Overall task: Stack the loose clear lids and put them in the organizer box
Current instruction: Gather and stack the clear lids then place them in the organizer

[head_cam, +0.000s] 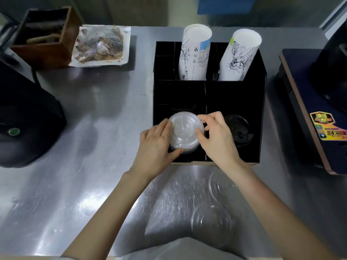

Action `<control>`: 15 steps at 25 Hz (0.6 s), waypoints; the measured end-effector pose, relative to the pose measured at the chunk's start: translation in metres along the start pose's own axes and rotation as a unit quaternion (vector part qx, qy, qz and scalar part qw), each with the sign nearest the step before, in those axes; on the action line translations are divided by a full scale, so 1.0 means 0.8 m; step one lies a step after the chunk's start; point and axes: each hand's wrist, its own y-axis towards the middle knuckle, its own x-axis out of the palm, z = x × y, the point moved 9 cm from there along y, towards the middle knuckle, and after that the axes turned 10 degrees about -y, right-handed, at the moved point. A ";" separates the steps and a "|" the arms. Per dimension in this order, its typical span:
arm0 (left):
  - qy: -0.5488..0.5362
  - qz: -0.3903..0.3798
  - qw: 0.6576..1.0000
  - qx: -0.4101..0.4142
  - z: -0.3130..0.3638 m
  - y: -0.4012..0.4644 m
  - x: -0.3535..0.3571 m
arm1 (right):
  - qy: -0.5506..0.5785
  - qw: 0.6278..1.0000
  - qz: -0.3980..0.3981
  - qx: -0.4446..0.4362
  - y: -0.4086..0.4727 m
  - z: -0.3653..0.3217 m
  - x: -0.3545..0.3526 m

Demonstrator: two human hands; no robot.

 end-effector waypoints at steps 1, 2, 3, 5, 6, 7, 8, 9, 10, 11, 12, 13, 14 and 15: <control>0.001 0.000 1.000 0.000 0.000 0.000 0.000 | -0.001 1.000 0.003 -0.002 -0.002 -0.001 0.001; 0.001 0.001 1.000 0.002 0.000 0.001 -0.001 | 0.000 1.000 0.007 -0.003 -0.003 -0.001 0.002; -0.001 0.002 1.000 0.004 0.001 0.001 -0.002 | 0.003 1.000 0.011 -0.002 -0.004 -0.001 0.001; -0.009 -0.002 1.000 0.003 0.001 0.002 -0.002 | 0.005 1.000 0.013 0.001 -0.005 -0.002 0.000; -0.014 -0.006 1.000 0.000 0.001 0.001 -0.002 | 0.005 1.000 0.012 0.002 -0.006 -0.002 -0.001; -0.020 -0.010 1.000 -0.003 0.002 0.000 -0.001 | 0.006 1.000 0.011 0.002 -0.006 -0.002 -0.003; -0.025 -0.014 1.000 -0.005 0.002 0.000 -0.002 | 0.009 1.000 0.011 0.003 -0.007 -0.002 -0.004; -0.030 -0.016 0.999 -0.005 0.003 -0.001 -0.002 | 0.012 1.000 0.011 0.004 -0.009 -0.002 -0.007; -0.033 -0.017 0.999 -0.004 0.004 -0.002 -0.003 | 0.015 1.000 0.013 0.003 -0.011 -0.003 -0.010; -0.037 -0.016 0.999 -0.002 0.005 -0.004 -0.005 | 0.018 1.000 0.014 0.002 -0.014 -0.003 -0.013; -0.041 -0.014 0.999 -0.002 0.005 -0.007 -0.006 | 0.022 1.000 0.014 0.000 -0.017 -0.003 -0.016; -0.046 -0.008 0.999 0.001 0.007 -0.010 -0.009 | 0.026 1.000 0.015 -0.003 -0.021 -0.003 -0.020; -0.054 0.003 0.999 0.009 0.009 -0.014 -0.012 | 0.031 0.999 0.017 -0.006 -0.026 -0.003 -0.023; -0.060 0.019 0.998 0.022 0.013 -0.020 -0.016 | 0.037 0.999 0.021 -0.009 -0.033 -0.003 -0.026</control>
